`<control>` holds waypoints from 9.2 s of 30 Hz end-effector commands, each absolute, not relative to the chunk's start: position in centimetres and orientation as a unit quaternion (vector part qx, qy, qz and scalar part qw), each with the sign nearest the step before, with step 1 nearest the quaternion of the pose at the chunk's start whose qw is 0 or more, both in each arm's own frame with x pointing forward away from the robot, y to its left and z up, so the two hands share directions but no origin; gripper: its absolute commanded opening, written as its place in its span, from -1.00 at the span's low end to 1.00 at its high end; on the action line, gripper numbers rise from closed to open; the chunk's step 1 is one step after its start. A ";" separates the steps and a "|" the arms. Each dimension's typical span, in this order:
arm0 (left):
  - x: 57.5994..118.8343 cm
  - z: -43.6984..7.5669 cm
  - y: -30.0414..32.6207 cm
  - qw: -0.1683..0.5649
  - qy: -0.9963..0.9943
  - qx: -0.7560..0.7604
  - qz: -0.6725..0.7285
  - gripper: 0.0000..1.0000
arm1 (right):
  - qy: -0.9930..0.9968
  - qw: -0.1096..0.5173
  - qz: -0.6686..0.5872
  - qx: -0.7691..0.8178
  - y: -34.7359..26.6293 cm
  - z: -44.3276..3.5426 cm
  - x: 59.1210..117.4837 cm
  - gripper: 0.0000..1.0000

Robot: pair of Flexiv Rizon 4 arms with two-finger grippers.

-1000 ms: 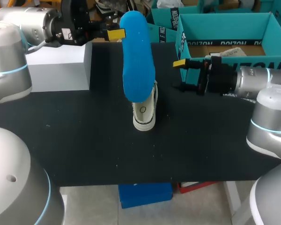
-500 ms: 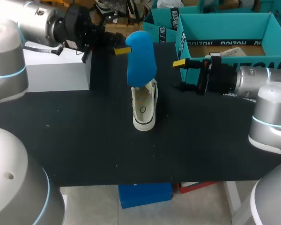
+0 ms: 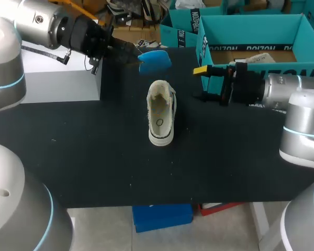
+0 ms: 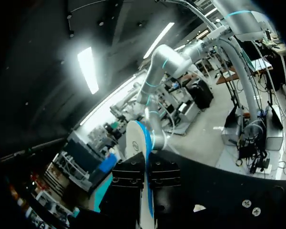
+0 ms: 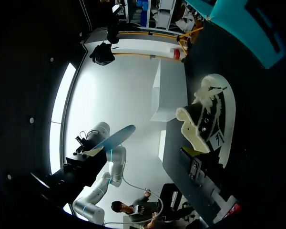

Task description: Take the shoe out of the shoebox, open the shoe tongue, remove and reinsert the insole, then place the shoe into the shoebox

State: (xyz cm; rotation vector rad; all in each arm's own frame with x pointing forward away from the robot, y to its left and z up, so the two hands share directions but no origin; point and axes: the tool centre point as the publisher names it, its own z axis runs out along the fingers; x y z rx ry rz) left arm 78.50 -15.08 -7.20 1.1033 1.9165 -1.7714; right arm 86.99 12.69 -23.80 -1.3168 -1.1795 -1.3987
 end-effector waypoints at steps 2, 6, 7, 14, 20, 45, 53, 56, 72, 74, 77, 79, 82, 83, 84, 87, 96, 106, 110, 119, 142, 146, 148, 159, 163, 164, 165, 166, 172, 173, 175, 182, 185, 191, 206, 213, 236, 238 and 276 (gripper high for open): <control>77.8 -7.0 -15.0 0.229 0.656 0.436 -0.572 -1.00 | -0.472 0.428 -0.561 -0.529 12.9 -23.9 87.0 1.00; 77.8 -7.0 -15.0 0.229 0.656 0.436 -0.572 -1.00 | -0.472 0.428 -0.561 -0.529 12.9 -23.9 87.0 1.00; 77.8 -7.0 -15.0 0.229 0.656 0.436 -0.572 -1.00 | -0.472 0.428 -0.561 -0.529 12.9 -23.9 87.0 1.00; 77.8 -7.0 -15.0 0.229 0.656 0.436 -0.572 -1.00 | -0.472 0.428 -0.561 -0.529 12.9 -23.9 87.0 1.00; 75.6 -9.9 -13.2 0.285 0.650 0.481 -0.515 -1.00 | -0.472 0.428 -0.561 -0.529 12.9 -23.9 87.0 1.00; 70.2 -23.0 -10.4 0.418 0.537 0.618 -0.393 -1.00 | -0.472 0.428 -0.561 -0.529 12.9 -23.9 87.0 1.00; 72.0 -25.7 -11.5 0.418 0.541 0.636 -0.358 -1.00 | -0.472 0.428 -0.561 -0.529 12.9 -23.9 87.0 1.00; 72.9 -26.1 -12.0 0.417 0.536 0.644 -0.352 -1.00 | -0.472 0.428 -0.561 -0.529 12.9 -23.9 87.0 1.00; 77.6 -28.3 -13.9 0.409 0.521 0.661 -0.354 -1.00 | -0.472 0.428 -0.561 -0.529 12.9 -23.9 87.0 1.00; 78.1 -28.2 -14.0 0.412 0.520 0.659 -0.354 -1.00 | -0.472 0.428 -0.561 -0.529 12.9 -23.9 87.0 1.00; 78.2 -27.9 -14.0 0.417 0.520 0.655 -0.356 -1.00 | -0.472 0.428 -0.561 -0.529 12.9 -23.9 87.0 1.00; 78.2 -27.8 -14.0 0.418 0.519 0.655 -0.356 -1.00 | -0.472 0.428 -0.561 -0.529 12.9 -23.9 87.0 1.00; 78.2 -27.8 -14.0 0.418 0.519 0.655 -0.356 -1.00 | -0.472 0.428 -0.561 -0.529 12.9 -23.9 87.0 1.00; 78.2 -27.8 -14.0 0.418 0.519 0.655 -0.356 -1.00 | -0.472 0.428 -0.561 -0.529 12.9 -23.9 87.0 1.00; 78.2 -27.8 -14.0 0.418 0.519 0.655 -0.356 -1.00 | -0.472 0.428 -0.561 -0.529 12.9 -23.9 87.0 1.00; 78.2 -27.8 -14.0 0.418 0.519 0.655 -0.356 -1.00 | -0.472 0.428 -0.561 -0.529 12.9 -23.9 87.0 1.00; 78.2 -27.8 -14.0 0.418 0.519 0.655 -0.356 -1.00 | -0.472 0.428 -0.561 -0.529 12.9 -23.9 87.0 1.00; 78.2 -27.8 -14.0 0.418 0.519 0.655 -0.356 -1.00 | -0.555 0.450 -0.496 -0.493 14.5 -23.5 86.8 1.00; 78.2 -27.8 -14.0 0.418 0.519 0.655 -0.356 -1.00 | -0.572 0.455 -0.482 -0.483 14.9 -23.7 86.4 1.00; 78.2 -27.8 -14.0 0.418 0.519 0.655 -0.356 -1.00 | -0.590 0.460 -0.462 -0.477 16.9 -24.8 86.6 1.00; 78.2 -27.8 -14.0 0.418 0.519 0.655 -0.356 -1.00 | -0.587 0.473 -0.468 -0.462 22.9 -27.5 86.1 1.00; 78.2 -27.8 -14.0 0.418 0.519 0.655 -0.356 -1.00 | -0.584 0.475 -0.469 -0.462 23.4 -27.8 85.9 1.00; 78.2 -27.8 -14.0 0.418 0.519 0.655 -0.356 -1.00 | -0.582 0.476 -0.469 -0.463 23.5 -27.9 85.8 0.98; 78.2 -27.8 -14.0 0.418 0.519 0.655 -0.356 -1.00 | -0.580 0.475 -0.466 -0.471 23.3 -28.0 85.6 -0.47; 78.2 -27.8 -14.0 0.418 0.519 0.655 -0.356 -1.00 | -0.580 0.475 -0.466 -0.471 23.3 -28.0 85.6 -1.00; 78.2 -27.8 -14.0 0.418 0.519 0.655 -0.356 -1.00 | -0.580 0.475 -0.466 -0.471 23.3 -28.0 85.6 -1.00; 78.2 -27.8 -14.0 0.418 0.519 0.655 -0.356 -1.00 | -0.580 0.475 -0.466 -0.471 23.3 -28.0 85.6 -1.00; 78.2 -27.8 -14.0 0.418 0.519 0.655 -0.356 -1.00 | -0.580 0.475 -0.466 -0.471 23.3 -28.0 85.6 -1.00; 78.2 -27.8 -14.0 0.418 0.519 0.655 -0.356 -1.00 | -0.580 0.475 -0.466 -0.471 23.3 -28.0 85.6 -1.00; 78.2 -27.8 -14.0 0.418 0.519 0.655 -0.356 -1.00 | -0.580 0.475 -0.466 -0.471 23.3 -28.0 85.6 -1.00; 78.1 -27.7 -14.0 0.414 0.524 0.659 -0.347 -1.00 | -0.580 0.475 -0.466 -0.471 23.3 -28.0 85.6 -1.00; 77.8 -25.1 -13.7 0.378 0.573 0.657 -0.312 1.00 | -0.580 0.475 -0.466 -0.471 23.3 -28.0 85.6 -1.00; 78.2 -23.8 -12.6 0.297 0.643 0.656 -0.258 1.00 | -0.580 0.475 -0.466 -0.471 23.3 -28.0 85.6 -1.00; 77.8 -20.0 -11.9 0.217 0.666 0.690 -0.180 1.00 | -0.580 0.475 -0.466 -0.471 23.3 -28.0 85.6 -1.00; 77.0 -17.5 -14.1 0.064 0.669 0.740 0.025 1.00 | -0.580 0.475 -0.466 -0.471 23.3 -28.0 85.6 -1.00; 77.2 -16.8 -14.7 0.056 0.677 0.733 0.047 1.00 | -0.580 0.475 -0.466 -0.471 23.3 -28.0 85.6 -1.00; 80.2 -16.5 -15.2 0.070 0.694 0.716 0.037 1.00 | -0.580 0.475 -0.466 -0.471 23.3 -28.0 85.6 -1.00; 80.2 -16.5 -15.2 0.070 0.694 0.716 0.037 1.00 | -0.580 0.475 -0.466 -0.471 23.3 -28.0 85.6 -1.00; 86.9 -17.8 -16.4 0.078 0.700 0.710 0.016 1.00 | -0.580 0.475 -0.466 -0.471 23.3 -28.0 85.6 -1.00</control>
